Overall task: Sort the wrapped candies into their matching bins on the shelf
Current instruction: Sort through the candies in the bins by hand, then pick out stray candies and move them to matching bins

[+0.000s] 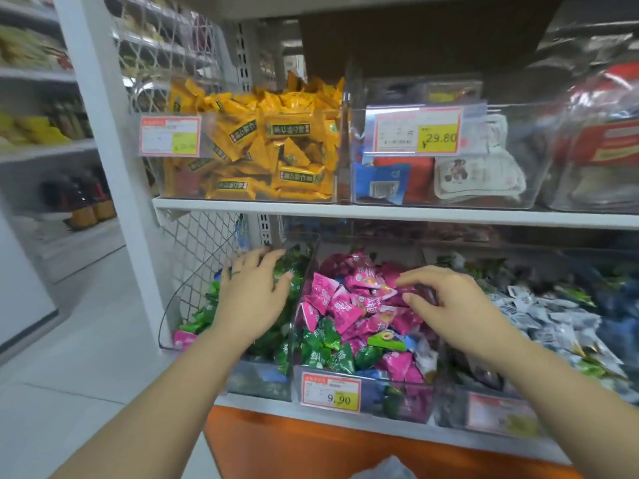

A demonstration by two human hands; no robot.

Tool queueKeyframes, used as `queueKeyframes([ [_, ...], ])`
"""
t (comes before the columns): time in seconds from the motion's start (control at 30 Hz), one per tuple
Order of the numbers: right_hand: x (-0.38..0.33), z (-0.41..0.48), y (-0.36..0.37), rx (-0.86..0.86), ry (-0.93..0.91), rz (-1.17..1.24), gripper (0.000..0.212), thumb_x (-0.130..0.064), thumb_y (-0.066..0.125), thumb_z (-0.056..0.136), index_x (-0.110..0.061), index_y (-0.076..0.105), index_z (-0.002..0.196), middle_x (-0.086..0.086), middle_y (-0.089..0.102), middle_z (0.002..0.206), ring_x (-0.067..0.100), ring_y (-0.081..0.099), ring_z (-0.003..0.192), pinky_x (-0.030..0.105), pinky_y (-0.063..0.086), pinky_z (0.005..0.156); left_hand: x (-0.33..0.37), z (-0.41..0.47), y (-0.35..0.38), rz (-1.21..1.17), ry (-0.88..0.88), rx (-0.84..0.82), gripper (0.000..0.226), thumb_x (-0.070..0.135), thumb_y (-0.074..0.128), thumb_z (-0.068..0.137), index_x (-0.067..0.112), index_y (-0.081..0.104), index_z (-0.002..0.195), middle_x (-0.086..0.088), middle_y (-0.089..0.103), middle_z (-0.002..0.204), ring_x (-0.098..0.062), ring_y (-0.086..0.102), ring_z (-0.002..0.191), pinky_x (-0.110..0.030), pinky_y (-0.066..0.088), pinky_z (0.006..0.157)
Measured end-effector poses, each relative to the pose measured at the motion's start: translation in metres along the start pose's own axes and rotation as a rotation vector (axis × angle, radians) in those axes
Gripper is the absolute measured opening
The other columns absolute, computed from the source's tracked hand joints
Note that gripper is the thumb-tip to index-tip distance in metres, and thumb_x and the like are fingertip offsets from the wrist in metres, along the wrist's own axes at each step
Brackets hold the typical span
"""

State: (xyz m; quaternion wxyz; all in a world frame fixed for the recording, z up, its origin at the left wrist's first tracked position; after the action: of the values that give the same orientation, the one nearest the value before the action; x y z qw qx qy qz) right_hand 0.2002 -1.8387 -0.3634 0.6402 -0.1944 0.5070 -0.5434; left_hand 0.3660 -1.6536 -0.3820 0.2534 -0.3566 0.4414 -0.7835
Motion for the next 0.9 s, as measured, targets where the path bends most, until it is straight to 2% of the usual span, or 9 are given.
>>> queueKeyframes([
  [0.1,0.021,-0.021,-0.028,0.066,0.039,-0.013,0.02,-0.017,0.06,0.09,-0.021,0.069,0.107,-0.012,0.061,0.101,-0.001,0.05,0.091,0.005,0.03,0.074,0.066,-0.019,-0.008,-0.139,0.184,0.058,0.033,0.032,0.05,0.095,0.028,0.056,0.126,0.006,0.054,0.13,-0.016,0.054,0.111,-0.044,0.031,0.109],
  [0.17,0.039,-0.04,-0.049,0.129,0.085,-0.022,0.018,-0.016,0.06,0.09,-0.019,0.07,0.105,-0.011,0.062,0.097,0.001,0.052,0.088,0.001,0.033,0.068,0.11,-0.029,-0.003,-0.22,0.278,0.047,0.025,0.028,0.053,0.093,0.028,0.063,0.116,0.011,0.062,0.117,-0.011,0.06,0.092,-0.034,0.044,0.095],
  [0.23,0.06,-0.061,-0.072,0.193,0.146,-0.015,0.015,-0.014,0.06,0.09,-0.018,0.07,0.101,-0.012,0.06,0.091,0.001,0.052,0.083,-0.003,0.035,0.065,0.152,-0.037,0.008,-0.251,0.349,0.026,0.023,0.026,0.053,0.093,0.03,0.065,0.112,0.015,0.064,0.111,-0.007,0.061,0.093,-0.026,0.048,0.084],
  [0.4,0.123,-0.119,-0.124,0.322,0.267,-0.027,0.014,-0.01,0.061,0.088,-0.022,0.068,0.092,-0.013,0.06,0.084,0.006,0.057,0.083,-0.003,0.036,0.07,0.246,-0.052,0.044,-0.309,0.497,-0.057,0.022,0.025,0.052,0.093,0.03,0.065,0.109,0.015,0.064,0.105,-0.006,0.059,0.095,-0.025,0.045,0.079],
  [0.53,0.178,-0.166,-0.162,0.443,0.36,-0.069,0.015,-0.004,0.065,0.085,-0.017,0.071,0.088,-0.009,0.063,0.082,0.006,0.061,0.077,0.008,0.037,0.064,0.307,-0.062,0.073,-0.295,0.582,-0.115,0.022,0.028,0.049,0.095,0.032,0.064,0.111,0.016,0.063,0.106,-0.006,0.058,0.093,-0.024,0.044,0.076],
  [0.63,0.221,-0.205,-0.194,0.549,0.428,-0.062,0.016,0.002,0.065,0.083,-0.012,0.071,0.087,-0.004,0.066,0.083,-0.004,0.057,0.069,-0.001,0.037,0.064,0.359,-0.07,0.096,-0.329,0.67,-0.168,0.021,0.026,0.05,0.095,0.031,0.065,0.109,0.015,0.065,0.104,-0.006,0.059,0.092,-0.028,0.049,0.079],
  [0.7,0.249,-0.228,-0.212,0.593,0.495,-0.079,0.014,-0.001,0.066,0.083,-0.012,0.071,0.089,-0.004,0.066,0.083,0.005,0.06,0.075,-0.002,0.036,0.069,0.393,-0.076,0.109,-0.354,0.729,-0.201,0.021,0.025,0.051,0.094,0.031,0.066,0.108,0.015,0.065,0.102,-0.006,0.059,0.091,-0.027,0.048,0.078],
  [0.8,0.288,-0.26,-0.231,0.606,0.624,-0.063,0.014,-0.01,0.064,0.086,-0.015,0.07,0.098,-0.002,0.066,0.097,0.014,0.06,0.091,0.013,0.038,0.072,0.438,-0.086,0.127,-0.359,0.8,-0.257,0.021,0.027,0.049,0.095,0.033,0.065,0.109,0.018,0.063,0.101,-0.002,0.056,0.09,-0.026,0.046,0.076],
  [0.9,0.31,-0.285,-0.247,0.638,0.703,-0.128,0.023,-0.006,0.064,0.085,-0.012,0.069,0.106,0.008,0.061,0.109,0.023,0.055,0.107,0.028,0.037,0.084,0.48,-0.096,0.141,-0.357,0.879,-0.298,0.023,0.029,0.048,0.096,0.034,0.063,0.112,0.019,0.062,0.104,-0.003,0.056,0.093,-0.032,0.05,0.08],
])
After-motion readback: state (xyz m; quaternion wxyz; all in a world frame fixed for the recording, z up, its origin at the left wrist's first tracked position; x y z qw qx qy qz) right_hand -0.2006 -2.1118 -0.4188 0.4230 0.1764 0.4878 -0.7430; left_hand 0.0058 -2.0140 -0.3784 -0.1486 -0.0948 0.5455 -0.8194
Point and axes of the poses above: each hand's wrist, its own z-axis towards the middle knuckle, its own y-axis out of the palm, x = y × z, the point moved 9 cm from there along z, towards the middle knuckle
